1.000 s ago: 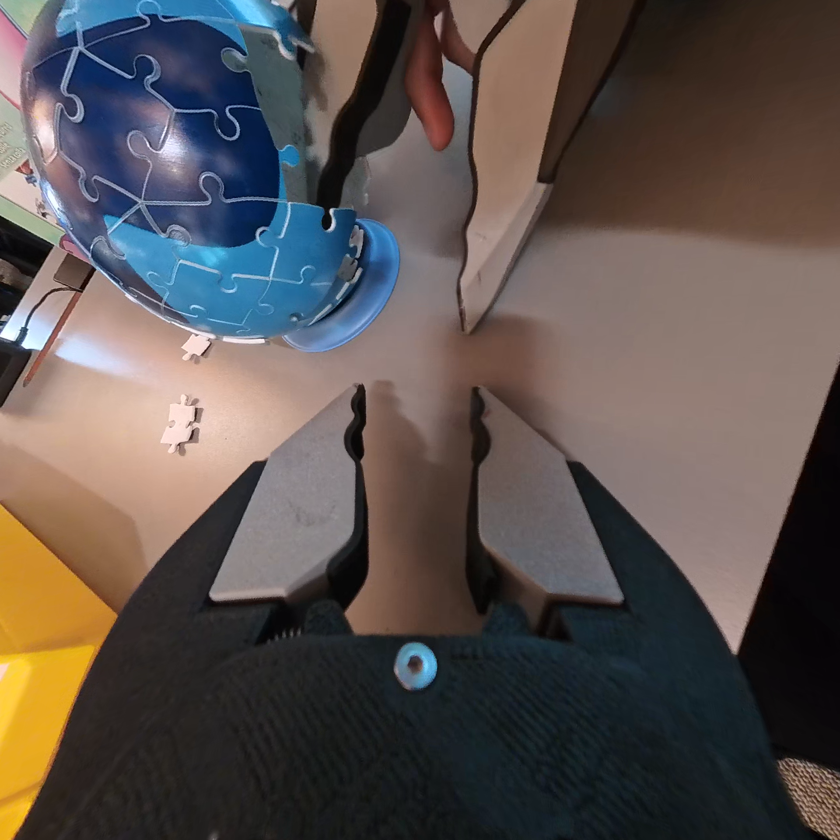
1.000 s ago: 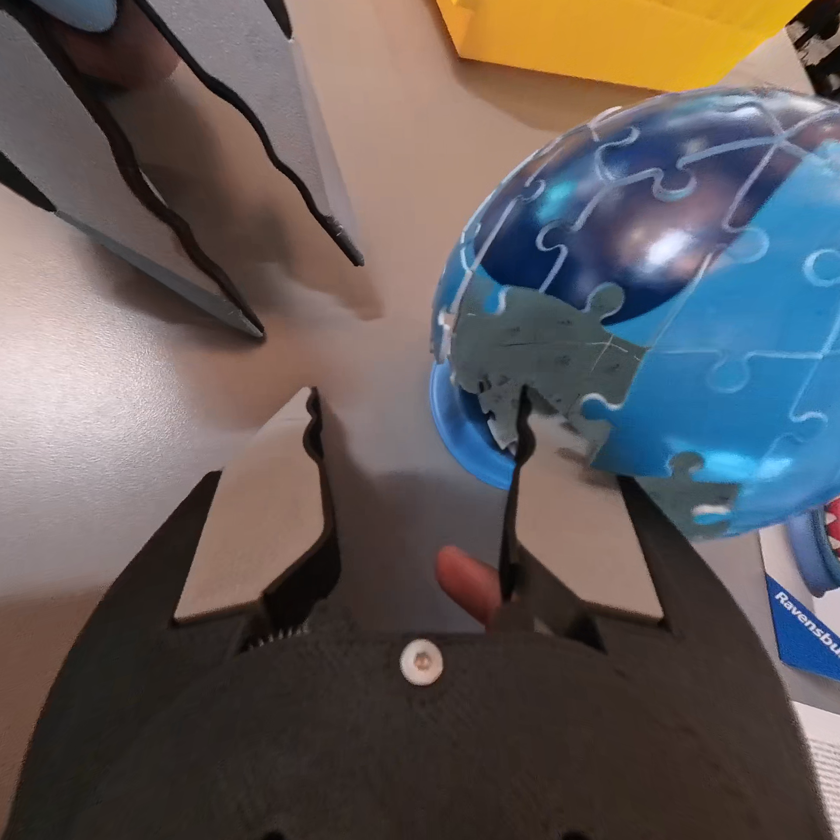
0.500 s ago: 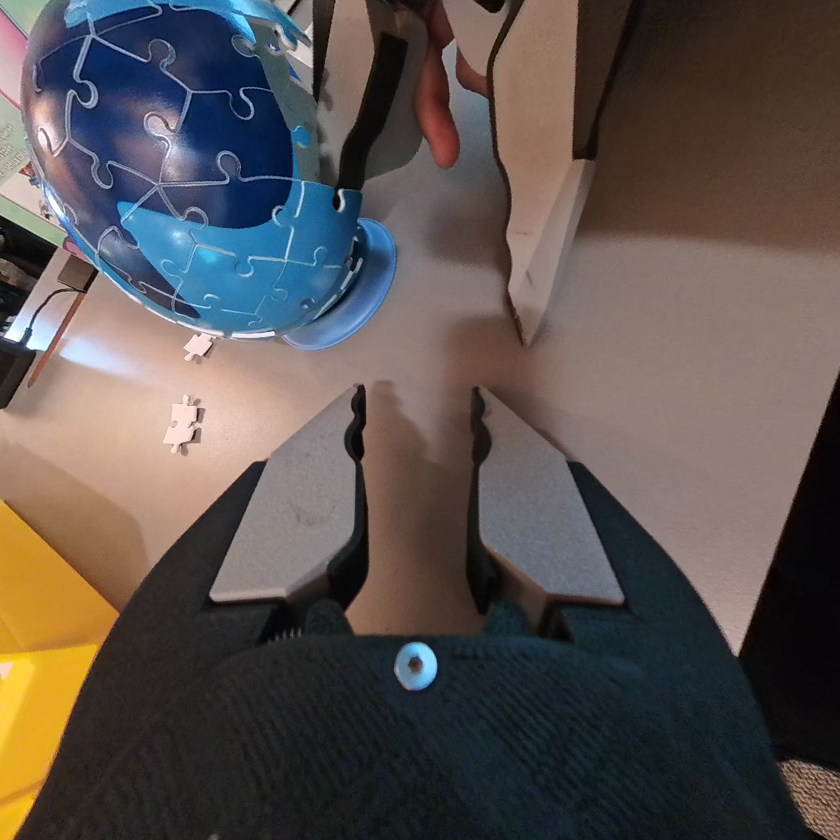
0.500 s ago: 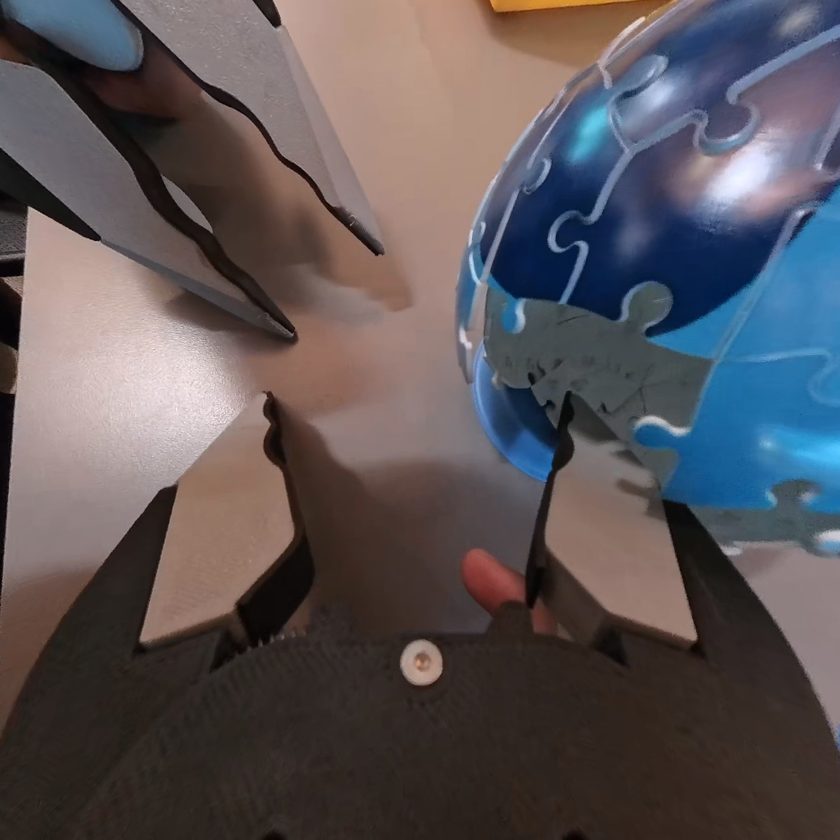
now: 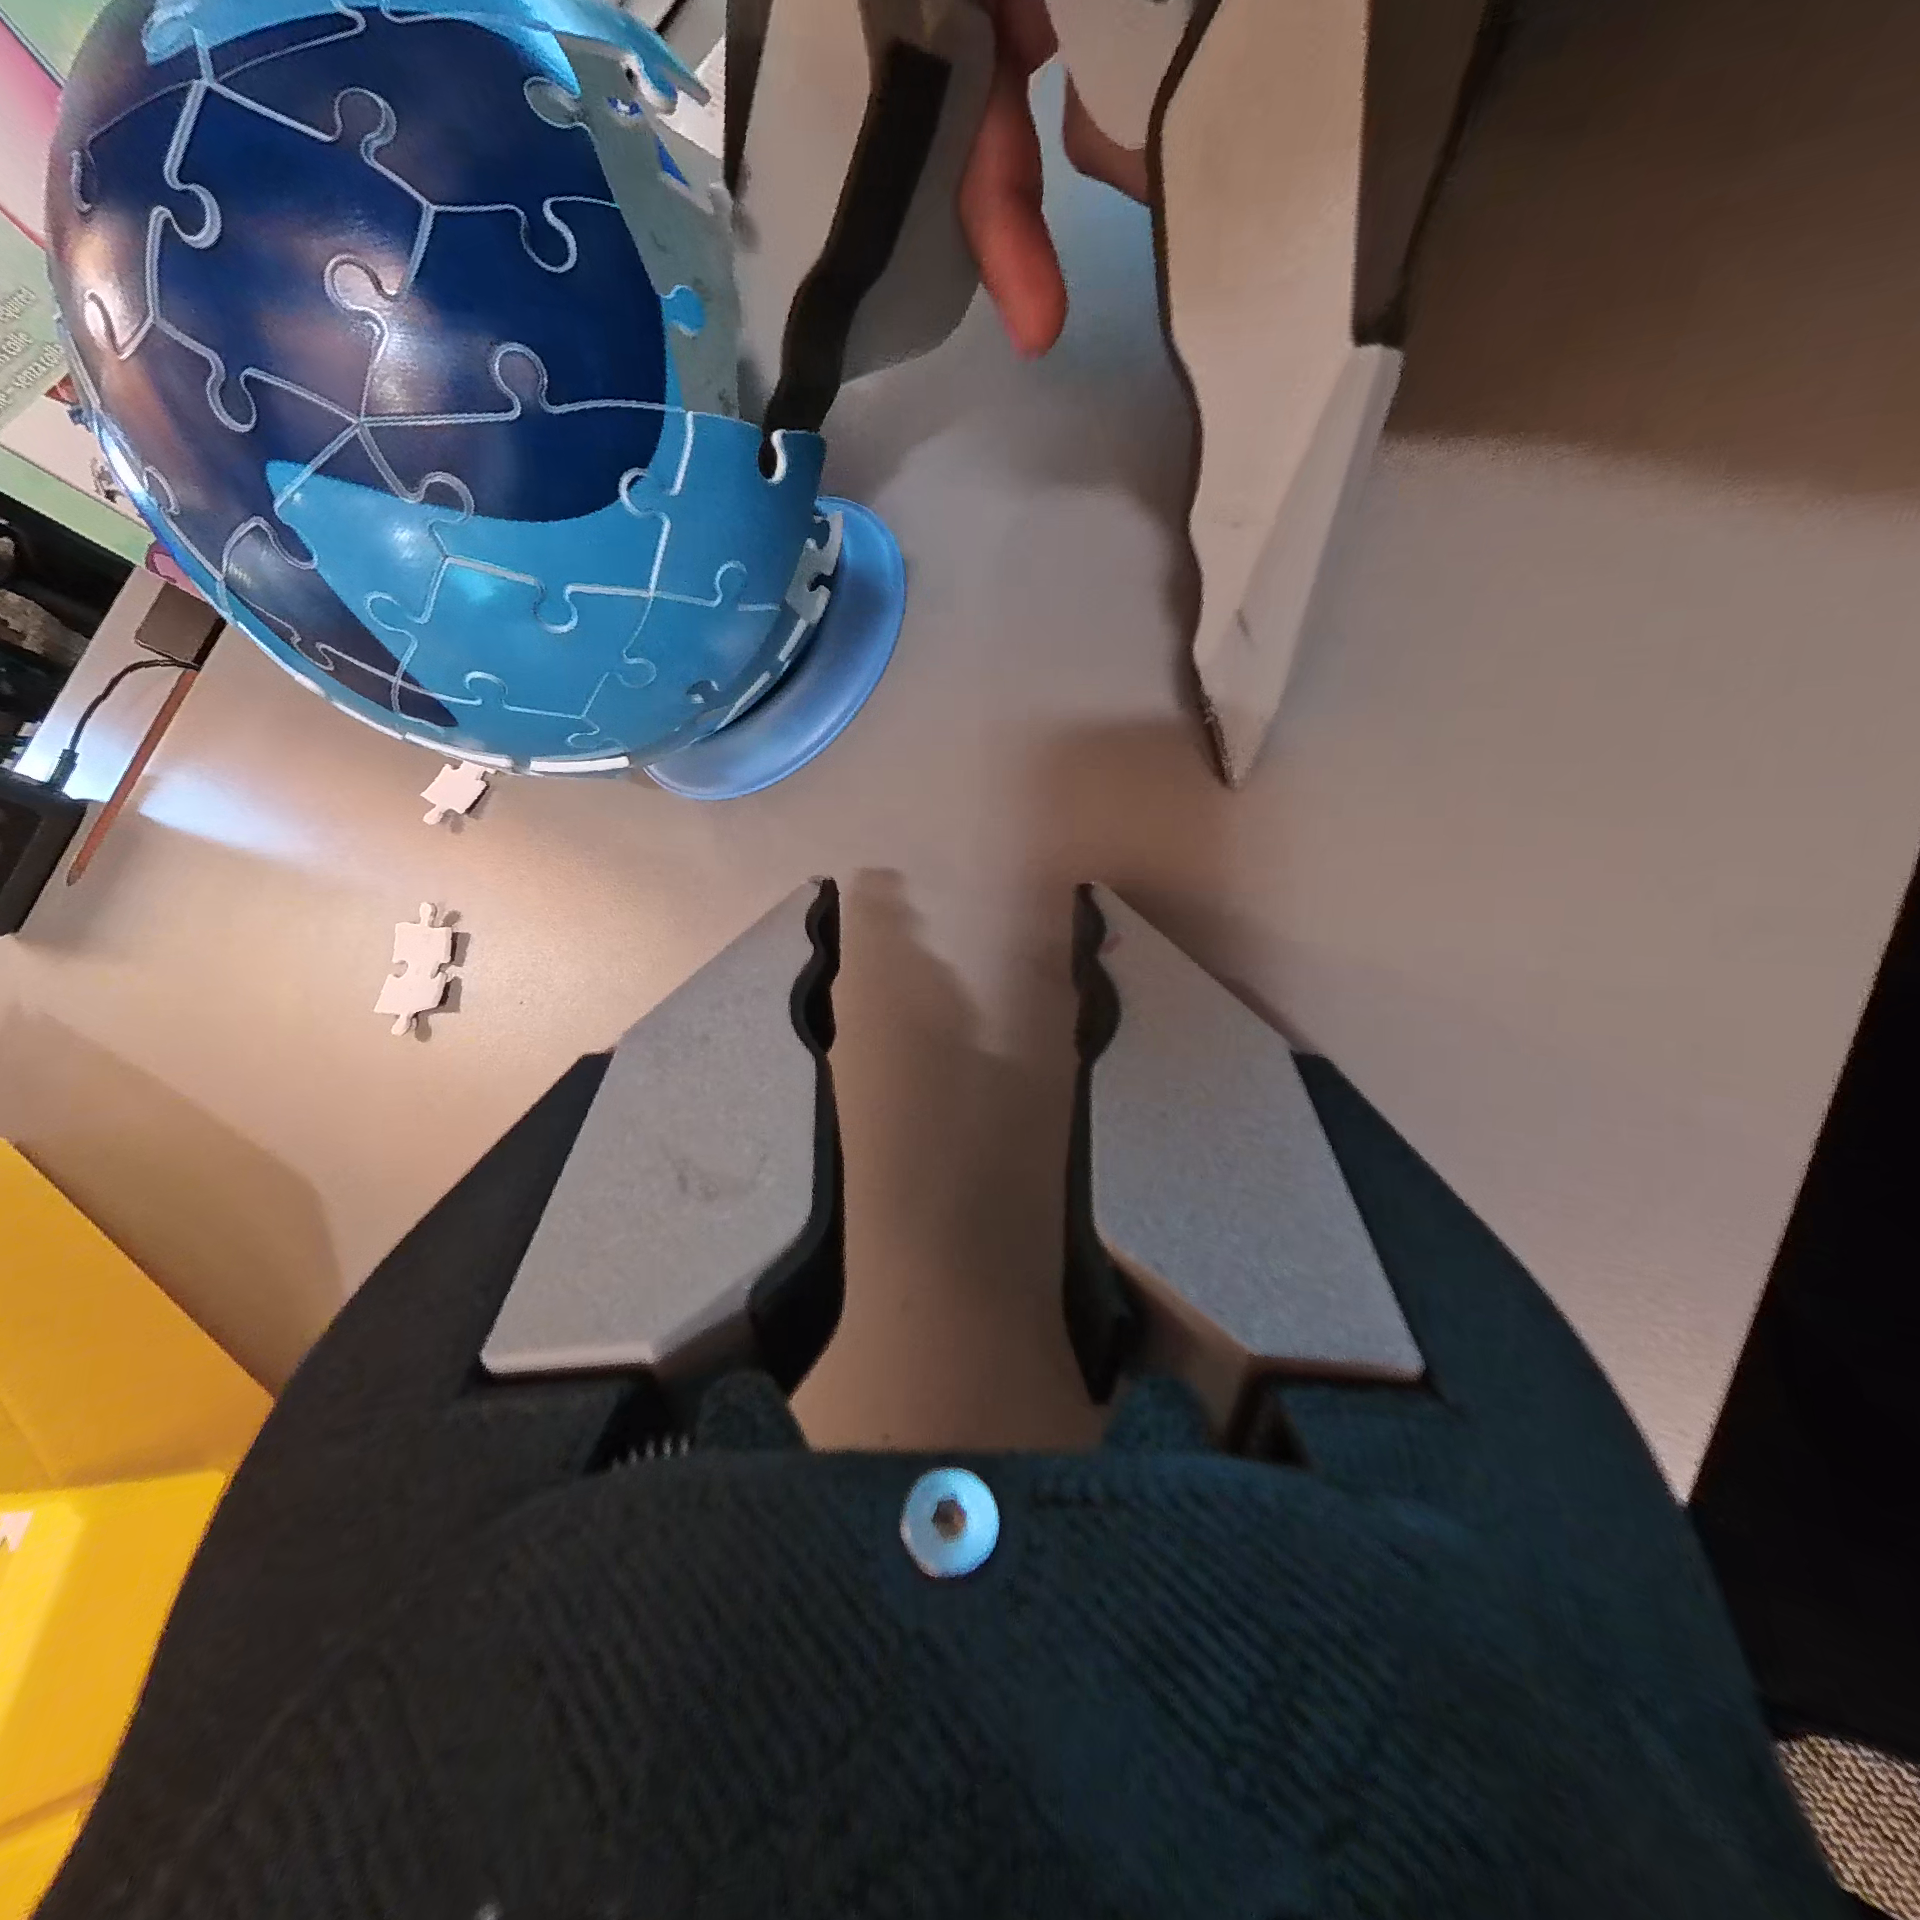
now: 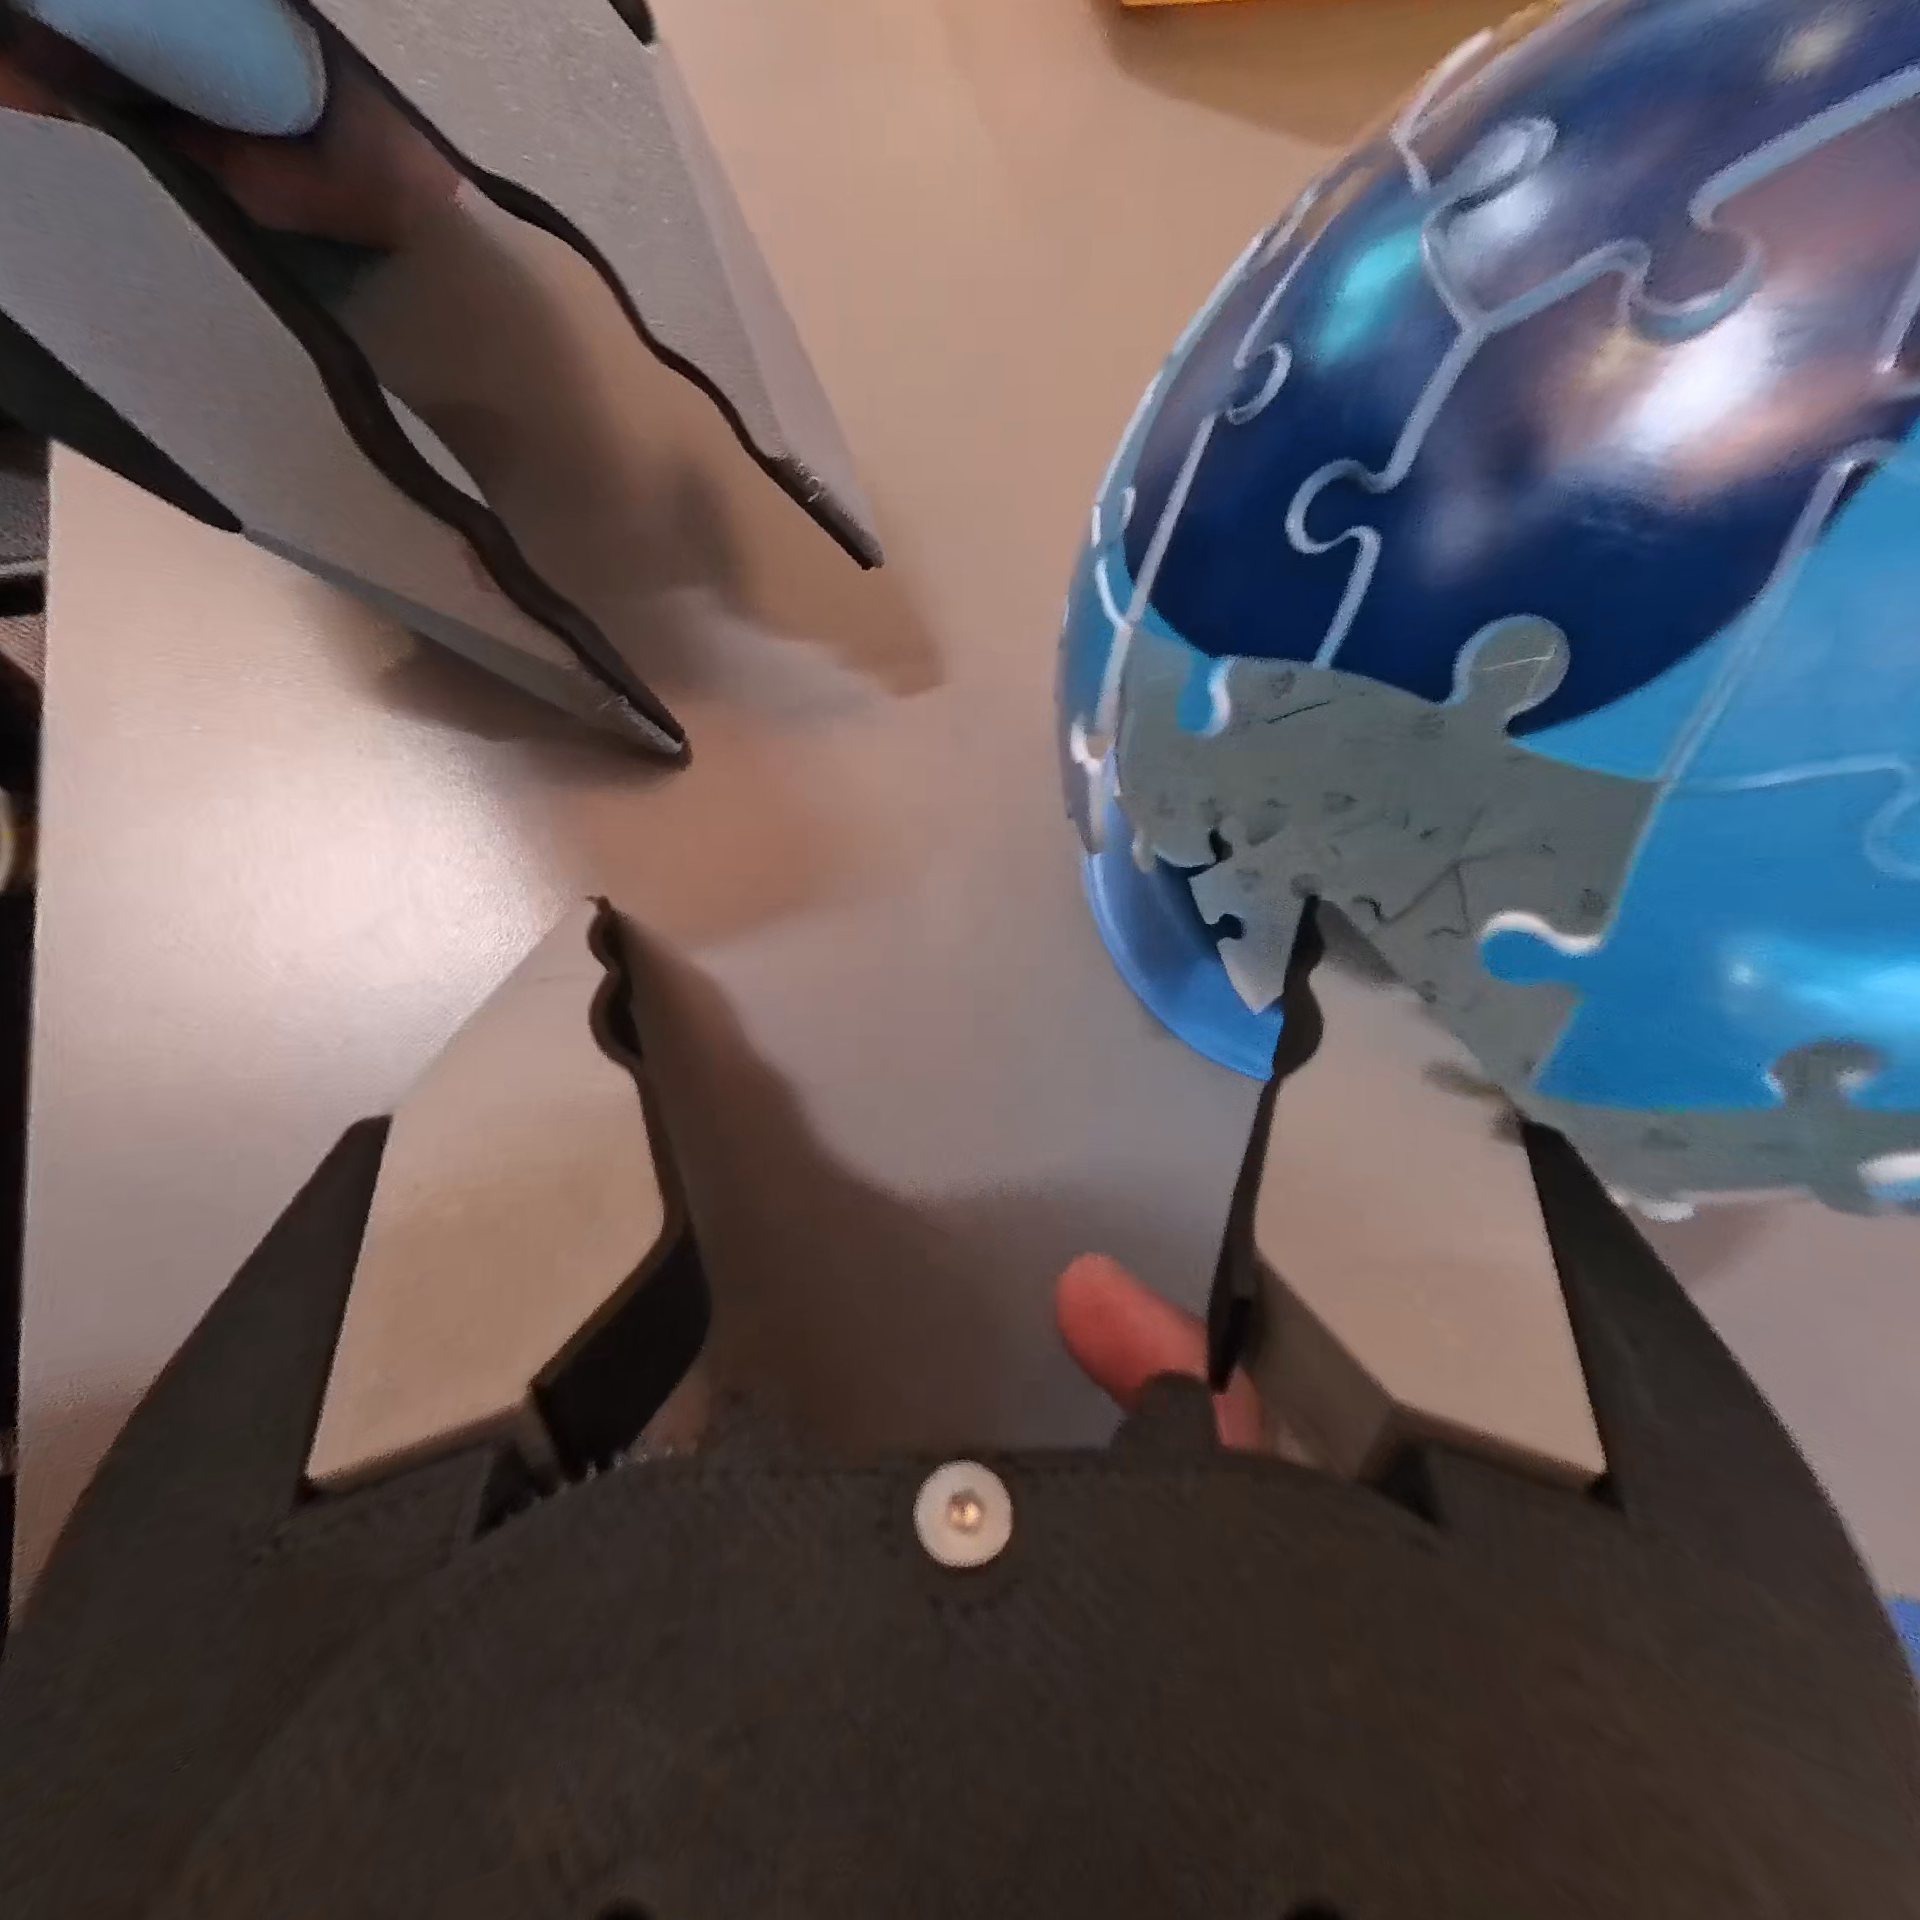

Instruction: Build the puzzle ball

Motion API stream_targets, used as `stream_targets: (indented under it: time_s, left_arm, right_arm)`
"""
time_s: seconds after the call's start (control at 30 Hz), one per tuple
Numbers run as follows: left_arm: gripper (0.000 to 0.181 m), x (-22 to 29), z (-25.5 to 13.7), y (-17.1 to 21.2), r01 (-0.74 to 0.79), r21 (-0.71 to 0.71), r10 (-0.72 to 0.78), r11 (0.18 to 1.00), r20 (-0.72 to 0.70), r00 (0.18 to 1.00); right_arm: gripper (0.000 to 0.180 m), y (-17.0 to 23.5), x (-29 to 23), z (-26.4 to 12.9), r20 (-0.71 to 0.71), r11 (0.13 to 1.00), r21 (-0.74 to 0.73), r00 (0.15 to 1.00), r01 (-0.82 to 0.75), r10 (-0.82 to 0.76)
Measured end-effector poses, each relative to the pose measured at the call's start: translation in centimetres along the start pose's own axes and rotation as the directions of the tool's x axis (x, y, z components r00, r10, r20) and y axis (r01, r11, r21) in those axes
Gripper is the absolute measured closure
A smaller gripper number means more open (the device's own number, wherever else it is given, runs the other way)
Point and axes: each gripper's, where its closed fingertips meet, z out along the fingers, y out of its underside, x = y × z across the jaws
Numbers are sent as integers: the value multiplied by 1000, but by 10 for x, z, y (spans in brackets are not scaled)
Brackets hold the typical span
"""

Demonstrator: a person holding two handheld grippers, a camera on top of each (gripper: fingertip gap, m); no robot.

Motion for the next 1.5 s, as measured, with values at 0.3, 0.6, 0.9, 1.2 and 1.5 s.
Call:
stream_targets:
  time_s: [0.3, 0.6, 0.9, 1.2, 1.5]
  left_arm:
    - [138, 0, 0, 0, -6, 2, 6, 1000, 7, 1000]
    - [138, 1, -1, 1, -1, 0, 1, 1000, 3, 1000]
    - [138, 2, -2, 0, 0, 0, 0, 1000, 1, 1000]
    - [138, 1, -1, 1, -2, 1, 2, 1000, 1, 1000]
    - [137, 1, -1, 0, 6, 0, -6, 1000, -9, 1000]
  right_arm:
    - [48, -2, -1, 9, 46, 1000, 5, 998, -31, 31]
    - [51, 2, -5, 3, 51, 1000, 11, 999, -13, 12]
    - [52, -4, -5, 2, 45, 999, 44, 999, 12, -14]
    - [49, -1, -4, 5, 70, 1000, 14, 998, -1, 0]
    - [49, 0, -4, 5, 13, 999, -15, 999, -47, 48]
